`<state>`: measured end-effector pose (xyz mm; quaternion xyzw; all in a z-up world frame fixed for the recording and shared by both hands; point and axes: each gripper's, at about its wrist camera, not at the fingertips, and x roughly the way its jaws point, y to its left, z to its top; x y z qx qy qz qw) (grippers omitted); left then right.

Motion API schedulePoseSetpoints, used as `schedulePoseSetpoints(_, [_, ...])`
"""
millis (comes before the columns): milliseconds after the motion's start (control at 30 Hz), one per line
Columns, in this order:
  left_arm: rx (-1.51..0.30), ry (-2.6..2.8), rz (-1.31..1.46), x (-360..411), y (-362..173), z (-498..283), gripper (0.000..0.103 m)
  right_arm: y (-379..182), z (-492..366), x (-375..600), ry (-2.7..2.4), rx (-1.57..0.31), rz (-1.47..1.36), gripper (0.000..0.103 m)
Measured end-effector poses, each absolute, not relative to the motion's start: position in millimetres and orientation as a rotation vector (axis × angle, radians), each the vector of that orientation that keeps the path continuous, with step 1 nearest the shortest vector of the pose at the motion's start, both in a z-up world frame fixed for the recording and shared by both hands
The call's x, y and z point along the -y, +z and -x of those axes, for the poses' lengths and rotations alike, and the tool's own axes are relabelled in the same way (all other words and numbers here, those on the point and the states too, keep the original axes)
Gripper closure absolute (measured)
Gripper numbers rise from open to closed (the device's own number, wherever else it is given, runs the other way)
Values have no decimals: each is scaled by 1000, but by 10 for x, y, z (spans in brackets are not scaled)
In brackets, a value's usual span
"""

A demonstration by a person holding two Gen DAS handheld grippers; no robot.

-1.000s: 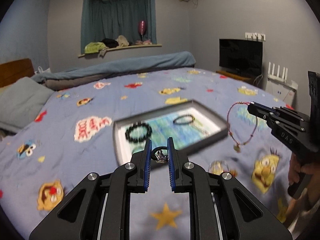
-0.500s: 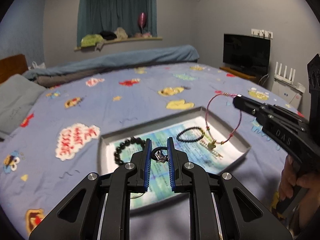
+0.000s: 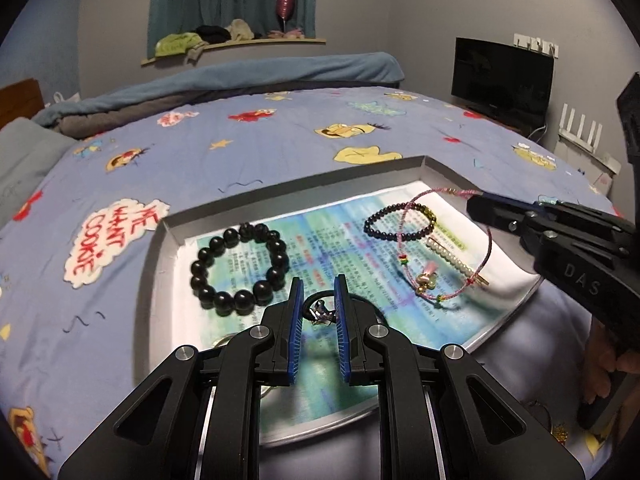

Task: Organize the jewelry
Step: 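Carry the hair tie and pink string bracelet into the gray tray and open both grippers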

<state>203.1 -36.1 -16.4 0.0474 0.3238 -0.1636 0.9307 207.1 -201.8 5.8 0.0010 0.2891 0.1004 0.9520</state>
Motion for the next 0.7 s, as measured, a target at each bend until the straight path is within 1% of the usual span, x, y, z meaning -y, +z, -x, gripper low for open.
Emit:
schedulePoseSetpoints(167, [-669,-335,-79,321,-178,-2058,87,-49,-2120,1991,197,-649,14,100])
schedulePoseSetpoints(500, [-735,-315,-79,295,-275,-2136,87,-165,-2189,1911,205,-713,54,99])
schedulePoseSetpoints(667, [-739,-313,-72,288,-303,-2147,86,-193,-2200,1908,202,-725,56,99])
schedulePoseSetpoints(700, [-742,-310,-69,281,-308,-2154,83,-198,-2202,1912,200,-727,54,99])
